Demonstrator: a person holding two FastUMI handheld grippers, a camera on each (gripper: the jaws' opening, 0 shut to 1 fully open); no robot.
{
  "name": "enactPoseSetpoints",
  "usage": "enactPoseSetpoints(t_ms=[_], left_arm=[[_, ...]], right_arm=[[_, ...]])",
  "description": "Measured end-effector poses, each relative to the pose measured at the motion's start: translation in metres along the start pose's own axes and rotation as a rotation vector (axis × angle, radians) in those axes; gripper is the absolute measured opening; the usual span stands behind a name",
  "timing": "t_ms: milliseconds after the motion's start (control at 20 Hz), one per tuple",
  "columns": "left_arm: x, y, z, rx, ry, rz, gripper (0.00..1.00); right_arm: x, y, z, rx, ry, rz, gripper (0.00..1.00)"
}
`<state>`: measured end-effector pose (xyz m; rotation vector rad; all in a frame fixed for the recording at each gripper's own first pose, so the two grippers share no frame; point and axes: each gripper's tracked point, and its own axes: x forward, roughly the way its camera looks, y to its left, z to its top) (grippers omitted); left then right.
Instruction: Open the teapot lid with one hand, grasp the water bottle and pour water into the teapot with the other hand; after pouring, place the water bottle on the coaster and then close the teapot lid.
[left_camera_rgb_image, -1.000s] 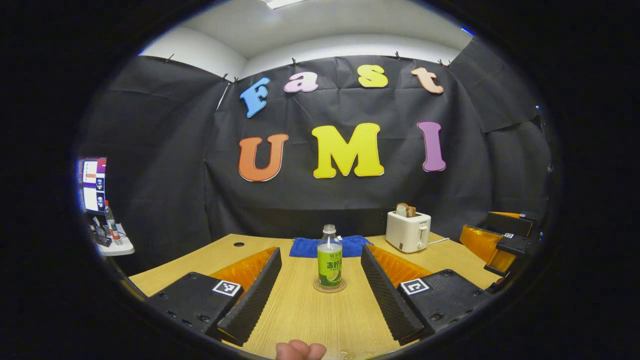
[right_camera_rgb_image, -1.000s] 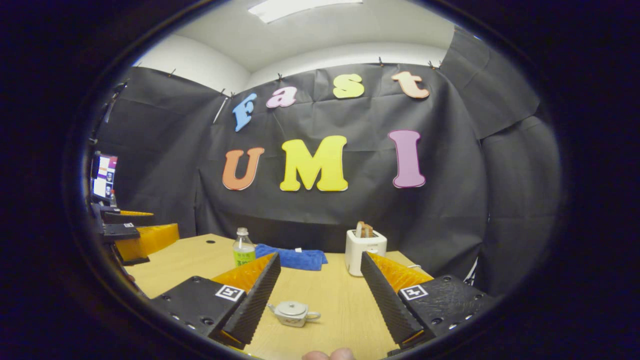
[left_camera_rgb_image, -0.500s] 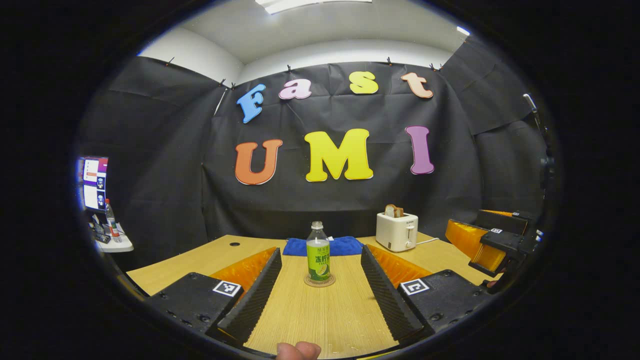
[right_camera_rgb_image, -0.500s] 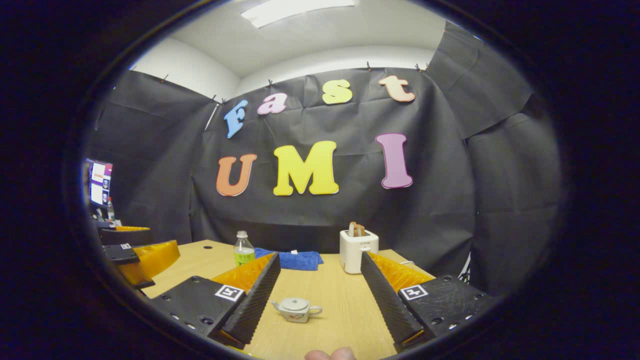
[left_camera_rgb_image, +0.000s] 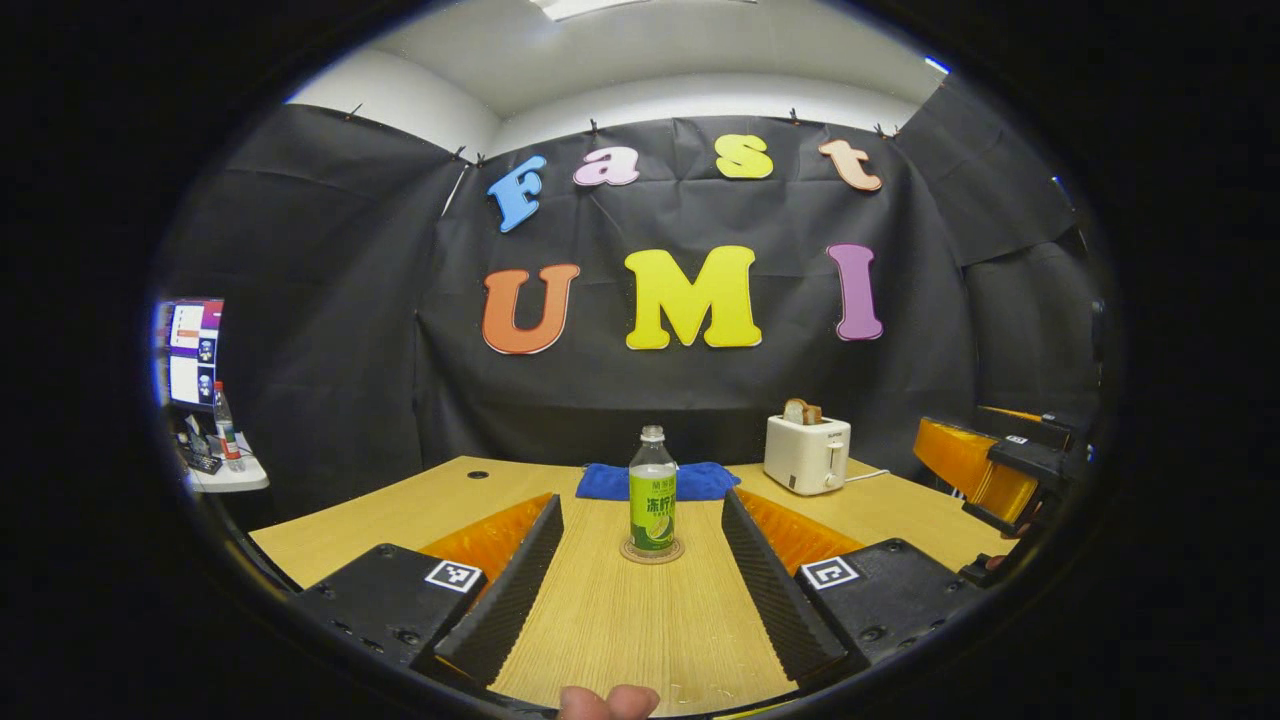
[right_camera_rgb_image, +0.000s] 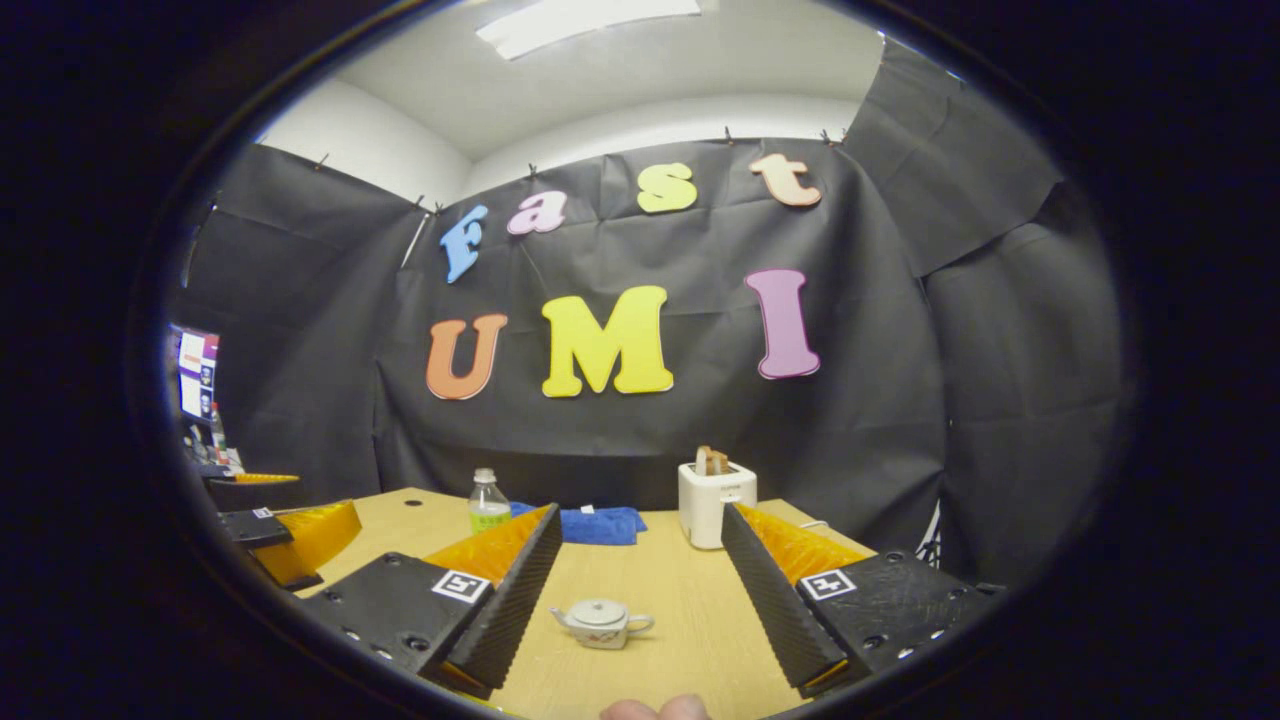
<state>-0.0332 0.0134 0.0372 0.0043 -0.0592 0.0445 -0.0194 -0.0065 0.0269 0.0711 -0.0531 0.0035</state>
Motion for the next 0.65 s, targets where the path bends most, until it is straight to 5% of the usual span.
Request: enactPoseSetpoints(t_ms=[650], left_arm=[[-0.015, -0.017, 0.014, -0.001, -0.019, -0.043, 0.99]], right_arm=[[-0.036, -0.002, 0.011, -0.043, -0.008, -0.052, 0.97]])
